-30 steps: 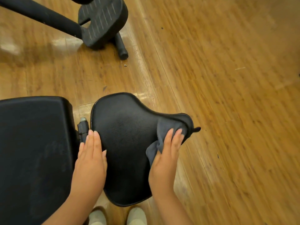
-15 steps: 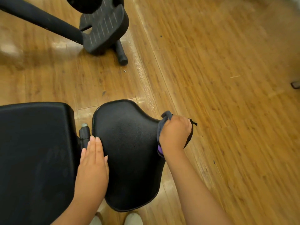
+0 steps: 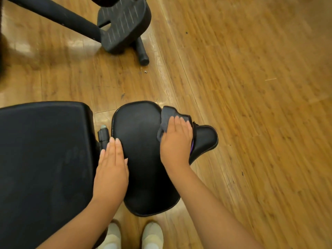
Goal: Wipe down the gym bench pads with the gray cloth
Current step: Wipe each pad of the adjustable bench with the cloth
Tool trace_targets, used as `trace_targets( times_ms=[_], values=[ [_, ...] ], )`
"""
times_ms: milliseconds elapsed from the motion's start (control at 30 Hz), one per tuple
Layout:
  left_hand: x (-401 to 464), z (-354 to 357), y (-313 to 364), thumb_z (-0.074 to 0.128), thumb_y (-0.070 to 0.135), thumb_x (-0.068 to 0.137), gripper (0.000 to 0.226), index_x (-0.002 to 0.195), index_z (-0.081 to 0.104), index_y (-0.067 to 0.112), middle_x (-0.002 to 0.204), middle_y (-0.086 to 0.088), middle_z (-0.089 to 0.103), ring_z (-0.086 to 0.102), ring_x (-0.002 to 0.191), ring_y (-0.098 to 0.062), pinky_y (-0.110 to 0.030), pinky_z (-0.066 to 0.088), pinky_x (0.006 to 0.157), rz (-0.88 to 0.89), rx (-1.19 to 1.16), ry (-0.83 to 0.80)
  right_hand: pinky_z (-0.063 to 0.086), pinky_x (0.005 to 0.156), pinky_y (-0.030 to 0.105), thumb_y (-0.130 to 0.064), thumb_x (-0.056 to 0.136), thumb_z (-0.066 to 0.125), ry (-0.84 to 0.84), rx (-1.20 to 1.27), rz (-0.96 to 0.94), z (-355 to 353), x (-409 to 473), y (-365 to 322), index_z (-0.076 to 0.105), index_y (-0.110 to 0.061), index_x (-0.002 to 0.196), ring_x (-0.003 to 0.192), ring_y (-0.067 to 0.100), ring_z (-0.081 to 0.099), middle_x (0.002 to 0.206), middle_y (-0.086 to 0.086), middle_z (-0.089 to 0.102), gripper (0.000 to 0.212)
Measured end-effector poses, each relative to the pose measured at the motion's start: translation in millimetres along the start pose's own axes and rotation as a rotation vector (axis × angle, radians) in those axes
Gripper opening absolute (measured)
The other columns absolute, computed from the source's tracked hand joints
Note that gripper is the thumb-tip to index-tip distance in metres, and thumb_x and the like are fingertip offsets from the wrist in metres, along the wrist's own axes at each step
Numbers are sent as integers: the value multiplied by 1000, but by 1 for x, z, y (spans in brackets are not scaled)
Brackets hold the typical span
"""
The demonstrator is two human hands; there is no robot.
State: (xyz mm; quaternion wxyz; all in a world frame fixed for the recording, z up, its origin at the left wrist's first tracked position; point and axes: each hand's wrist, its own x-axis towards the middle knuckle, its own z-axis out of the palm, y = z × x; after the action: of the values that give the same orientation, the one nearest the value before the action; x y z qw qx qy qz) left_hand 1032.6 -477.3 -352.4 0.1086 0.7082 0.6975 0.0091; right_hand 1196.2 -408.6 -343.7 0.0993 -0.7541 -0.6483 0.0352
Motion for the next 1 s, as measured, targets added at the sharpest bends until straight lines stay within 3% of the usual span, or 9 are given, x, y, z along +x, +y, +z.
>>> trace_targets(
  times_ms=[100,233,433,567,633,733,867,933,1000],
  values=[
    [0,0,1,31,22,94,56,142,26,-7,146,-26,33,34,135,-33,-43,23,112,0,2,-22,6,117,42,-6,83,53,7,41,-147,-3,-36,14,40,4,136,137,33,31,143,20,40,56],
    [0,-3,2,34,20,97,57,145,18,-5,150,-24,25,25,140,-31,-41,17,115,-17,-5,-55,4,116,41,-12,85,25,-81,167,-111,-12,-102,15,30,-4,143,143,26,11,152,14,26,59],
    [-2,-24,13,23,26,101,58,148,-1,1,157,-14,8,13,143,-22,-35,12,116,-100,40,-168,-4,115,32,6,83,56,-220,290,90,-15,-177,-11,18,-12,147,144,21,1,155,9,17,77],
    [-22,-55,13,25,26,102,54,147,8,1,156,-14,14,22,141,-25,-34,19,114,-98,-31,-401,3,114,18,0,94,43,-470,449,120,-54,-197,-25,20,-12,146,143,14,5,153,-3,12,57],
    [-48,-74,4,30,26,101,46,138,33,0,144,-17,38,39,130,-31,-37,31,106,-137,-215,-562,22,107,16,-7,98,39,-713,639,198,-79,-202,-26,39,-9,139,137,17,30,146,3,37,41],
    [-98,-105,-19,39,26,98,35,109,58,-1,114,-21,61,55,106,-35,-36,40,85,-245,-521,-614,45,95,30,-14,98,43,-927,828,328,-121,-211,-27,57,-8,120,113,20,57,117,6,63,27],
    [-162,-165,-42,51,17,94,24,84,64,-1,79,-16,64,63,71,-22,-31,54,70,-575,-1004,-450,46,77,23,-18,98,43,-822,781,376,-184,-218,-39,60,-8,106,98,18,59,101,7,65,21],
    [-192,-202,-54,50,13,94,18,87,62,2,74,-8,62,59,53,-4,-14,47,51,-703,-1144,-352,44,80,28,-23,98,42,-740,722,393,-210,-218,-45,58,-7,107,96,21,57,101,8,63,25],
    [-222,-236,-69,48,16,95,18,87,61,5,75,-5,62,56,44,3,-12,41,47,-769,-1220,-299,45,83,35,-28,96,43,-679,670,418,-234,-220,-53,57,-6,108,98,25,57,102,10,62,28]
  ],
)
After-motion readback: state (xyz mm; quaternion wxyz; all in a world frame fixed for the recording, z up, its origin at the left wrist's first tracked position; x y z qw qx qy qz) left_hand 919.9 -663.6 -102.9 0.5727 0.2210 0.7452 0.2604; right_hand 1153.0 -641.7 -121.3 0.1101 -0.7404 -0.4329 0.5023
